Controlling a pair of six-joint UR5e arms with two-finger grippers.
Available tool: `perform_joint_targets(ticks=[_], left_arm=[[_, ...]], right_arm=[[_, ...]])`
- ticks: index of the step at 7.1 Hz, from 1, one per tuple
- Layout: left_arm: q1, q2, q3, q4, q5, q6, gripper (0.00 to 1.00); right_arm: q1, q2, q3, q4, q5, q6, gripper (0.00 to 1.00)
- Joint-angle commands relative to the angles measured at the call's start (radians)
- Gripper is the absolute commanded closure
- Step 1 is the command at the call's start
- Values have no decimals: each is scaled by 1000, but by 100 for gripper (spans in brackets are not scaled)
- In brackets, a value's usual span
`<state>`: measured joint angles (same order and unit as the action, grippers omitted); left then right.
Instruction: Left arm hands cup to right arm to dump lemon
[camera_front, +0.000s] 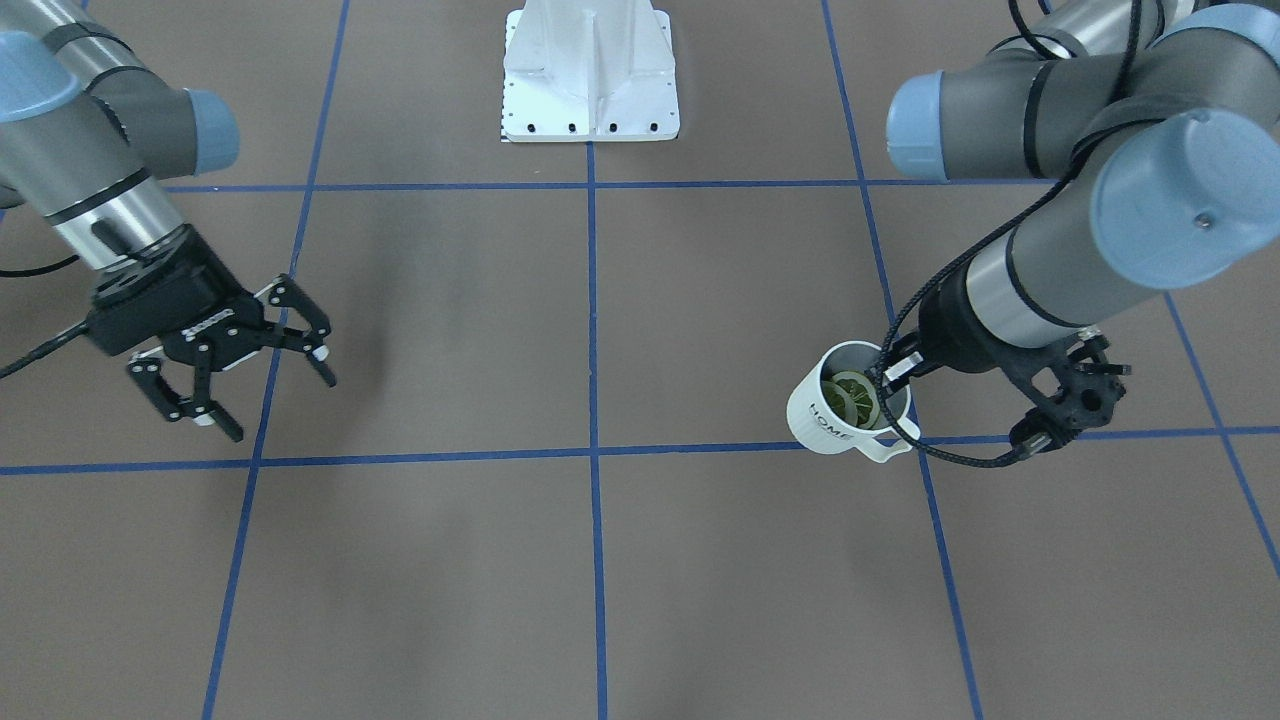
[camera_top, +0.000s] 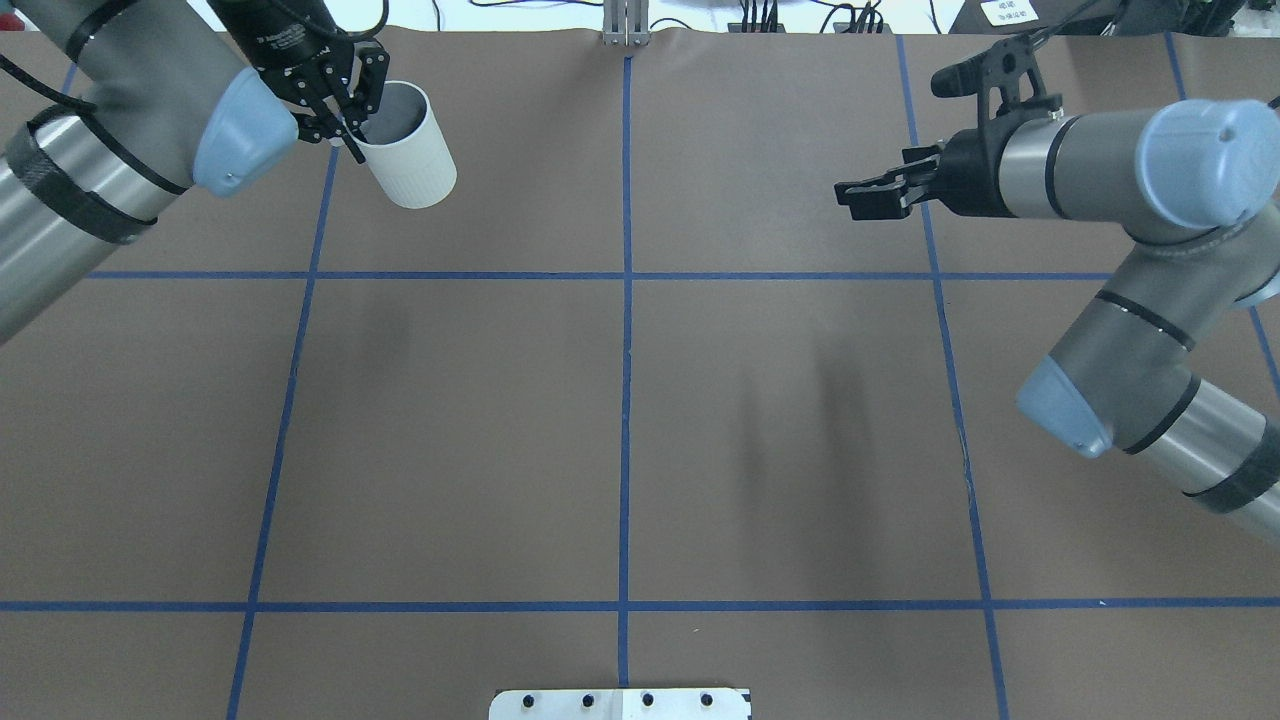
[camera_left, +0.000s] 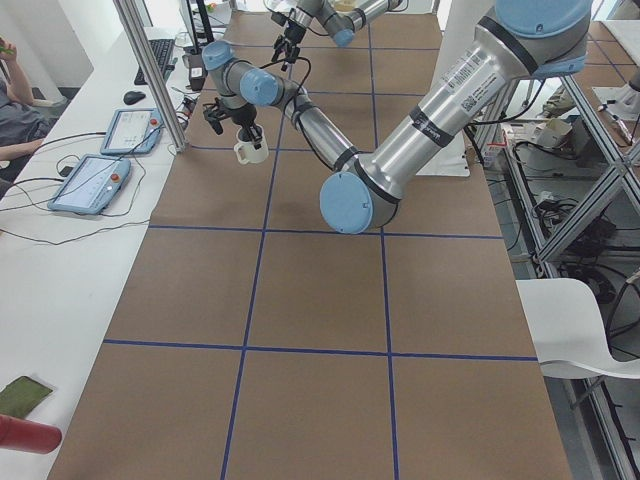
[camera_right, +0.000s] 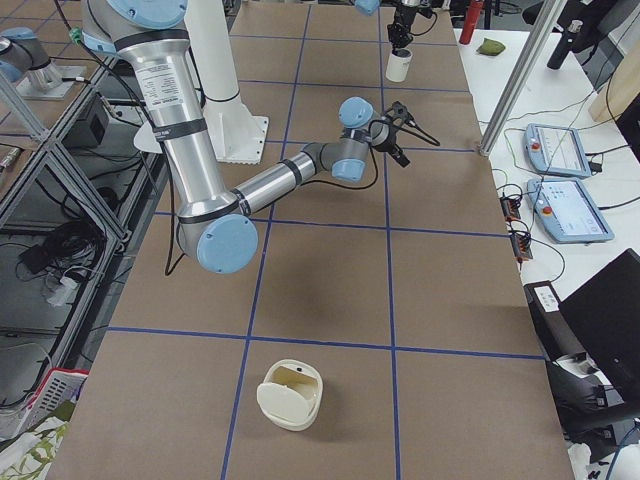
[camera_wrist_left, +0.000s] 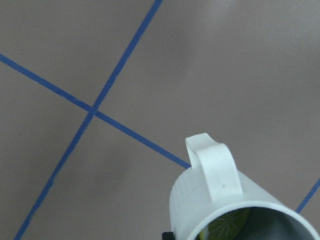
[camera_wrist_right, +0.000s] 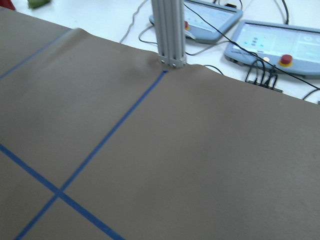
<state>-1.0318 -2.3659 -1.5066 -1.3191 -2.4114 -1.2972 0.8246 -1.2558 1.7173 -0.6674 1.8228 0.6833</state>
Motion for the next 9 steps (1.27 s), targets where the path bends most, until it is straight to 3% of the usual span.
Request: perform_joint_targets(ticks=[1, 2, 4, 6, 9], left_arm=[[35, -56, 102, -118, -2, -144, 100], [71, -119, 147, -132, -2, -204, 100], [113, -183, 181, -152, -3, -290, 100], [133, -190, 232, -276, -3, -364, 100], [176, -233, 241, -295, -5, -402, 100]], right_arm=[[-64, 3, 1, 168, -33, 2, 2], [-97, 19, 1, 173, -68, -5, 2], [-290, 39, -4, 151, -375, -134, 2], [-341, 79, -5, 101, -418, -134, 2], [-343, 87, -10, 92, -418, -134, 2]])
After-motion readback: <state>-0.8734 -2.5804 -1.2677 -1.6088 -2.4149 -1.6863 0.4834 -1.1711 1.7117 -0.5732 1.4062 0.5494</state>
